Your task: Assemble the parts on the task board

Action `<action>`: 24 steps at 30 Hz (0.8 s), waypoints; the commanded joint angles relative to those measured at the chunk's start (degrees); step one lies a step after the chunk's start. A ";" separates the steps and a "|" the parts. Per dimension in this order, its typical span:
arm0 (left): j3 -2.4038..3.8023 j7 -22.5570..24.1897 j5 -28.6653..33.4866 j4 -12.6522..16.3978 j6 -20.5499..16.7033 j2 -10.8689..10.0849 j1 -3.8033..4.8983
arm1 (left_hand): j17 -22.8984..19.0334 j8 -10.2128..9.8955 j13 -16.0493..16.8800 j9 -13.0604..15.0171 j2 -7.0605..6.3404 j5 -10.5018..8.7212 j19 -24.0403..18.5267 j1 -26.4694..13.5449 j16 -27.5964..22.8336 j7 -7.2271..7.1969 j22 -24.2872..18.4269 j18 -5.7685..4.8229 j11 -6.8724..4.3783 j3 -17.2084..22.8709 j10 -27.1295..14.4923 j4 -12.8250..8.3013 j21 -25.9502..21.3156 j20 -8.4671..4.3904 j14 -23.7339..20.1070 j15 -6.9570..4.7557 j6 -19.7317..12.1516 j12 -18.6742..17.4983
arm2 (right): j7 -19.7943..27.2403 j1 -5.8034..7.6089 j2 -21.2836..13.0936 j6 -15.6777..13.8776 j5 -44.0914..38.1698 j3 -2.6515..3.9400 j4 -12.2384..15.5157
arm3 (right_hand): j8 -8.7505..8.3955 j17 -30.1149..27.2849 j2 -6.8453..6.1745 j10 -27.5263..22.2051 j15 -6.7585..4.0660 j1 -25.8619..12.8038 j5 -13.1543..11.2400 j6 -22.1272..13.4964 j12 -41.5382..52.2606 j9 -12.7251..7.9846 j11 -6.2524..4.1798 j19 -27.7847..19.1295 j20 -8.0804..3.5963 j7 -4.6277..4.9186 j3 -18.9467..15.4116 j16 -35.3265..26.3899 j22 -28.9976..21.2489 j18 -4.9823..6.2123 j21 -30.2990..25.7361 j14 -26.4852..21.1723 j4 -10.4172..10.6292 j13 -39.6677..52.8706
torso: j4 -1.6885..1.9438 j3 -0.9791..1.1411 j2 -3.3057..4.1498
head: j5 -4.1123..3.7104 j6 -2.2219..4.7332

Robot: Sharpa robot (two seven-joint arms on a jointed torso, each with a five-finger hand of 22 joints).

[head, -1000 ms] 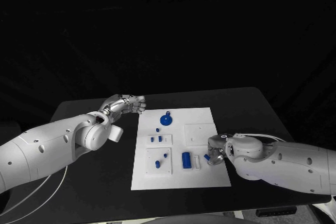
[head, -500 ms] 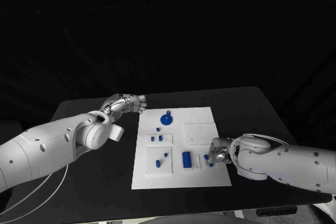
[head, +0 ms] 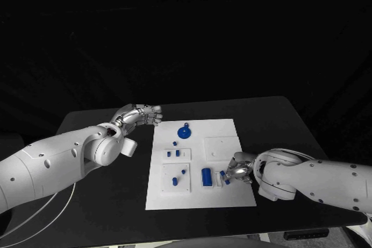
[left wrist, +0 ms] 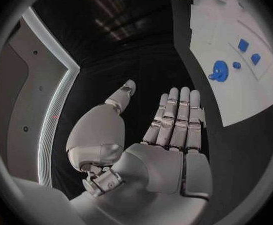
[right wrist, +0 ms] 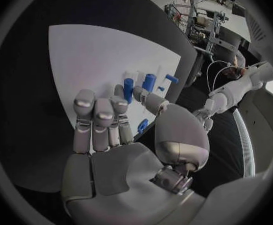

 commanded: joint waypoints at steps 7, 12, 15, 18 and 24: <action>0.03 0.38 0.18 0.19 0.69 0.00 0.07 | 0.08 0.30 -0.11 -0.06 0.65 -0.20 0.02 -0.15 -0.41 0.74 0.10 0.64 0.02 -0.09 0.56 -0.26 -0.27 -0.07 0.18 -0.04 0.11 0.31 | -1.25 -0.06 1.06 1.48 4.02 -0.04 -0.49 | -0.07 0.07 -0.62 0.05 -0.32 -0.73 -0.15 0.23 -0.09 -0.11 -0.07 0.29 0.00 0.12 -0.63 0.21 -0.04 1.68 0.33 0.27 -0.05 -0.01 | 0.04 -0.02 -0.02 | 0.09 -0.08; 0.03 0.38 0.18 0.21 0.69 -0.03 0.07 | 0.09 0.31 -0.12 -0.07 0.67 -0.21 0.02 -0.15 -0.42 0.74 0.11 0.63 0.02 -0.11 0.56 -0.29 -0.28 -0.07 0.19 -0.04 0.11 0.30 | -1.32 -0.06 1.73 1.59 3.65 -0.05 -0.81 | -0.10 0.08 -0.74 0.01 -0.33 -1.00 -0.16 0.23 -0.09 -0.14 -0.07 0.29 -0.03 0.13 -0.84 0.21 -0.06 1.68 0.32 0.27 -0.08 0.00 | 0.04 0.02 0.03 | 0.24 -0.08; 0.03 0.37 0.18 0.24 0.69 -0.06 0.07 | 0.10 0.31 -0.12 -0.07 0.68 -0.21 0.02 -0.15 -0.42 0.74 0.12 0.63 0.02 -0.12 0.57 -0.30 -0.29 -0.07 0.19 -0.04 0.11 0.30 | -1.36 -0.06 1.99 1.29 2.79 -0.05 -1.27 | -0.12 0.08 -0.80 -0.01 -0.34 -1.11 -0.17 0.23 -0.09 -0.16 -0.07 0.29 -0.05 0.13 -0.93 0.20 -0.07 1.68 0.32 0.27 -0.08 0.01 | 0.01 0.04 0.05 | 0.31 -0.06; 0.03 0.36 0.18 0.25 0.69 -0.11 0.08 | 0.11 0.31 -0.13 -0.07 0.69 -0.21 0.02 -0.16 -0.43 0.74 0.13 0.63 0.02 -0.13 0.57 -0.31 -0.30 -0.06 0.19 -0.04 0.11 0.30 | -1.26 -0.06 2.38 1.30 2.79 -0.05 -1.67 | -0.13 0.09 -0.88 -0.02 -0.35 -1.26 -0.19 0.24 -0.08 -0.17 -0.08 0.30 -0.08 0.12 -1.03 0.20 -0.09 1.68 0.31 0.27 -0.05 0.02 | 0.03 0.03 0.06 | 0.32 -0.11; 0.03 0.33 0.18 0.28 0.69 -0.12 0.08 | 0.12 0.32 -0.14 -0.08 0.70 -0.21 0.03 -0.18 -0.44 0.74 0.15 0.62 0.02 -0.15 0.57 -0.34 -0.32 -0.06 0.19 -0.03 0.11 0.30 | -1.09 -0.08 3.22 1.30 2.73 -0.05 -2.03 | -0.14 0.09 -0.97 -0.03 -0.37 -1.47 -0.22 0.26 -0.07 -0.18 -0.09 0.33 -0.11 0.11 -1.17 0.20 -0.11 1.68 0.30 0.27 0.03 0.03 | 0.02 0.06 0.06 | 0.44 -0.14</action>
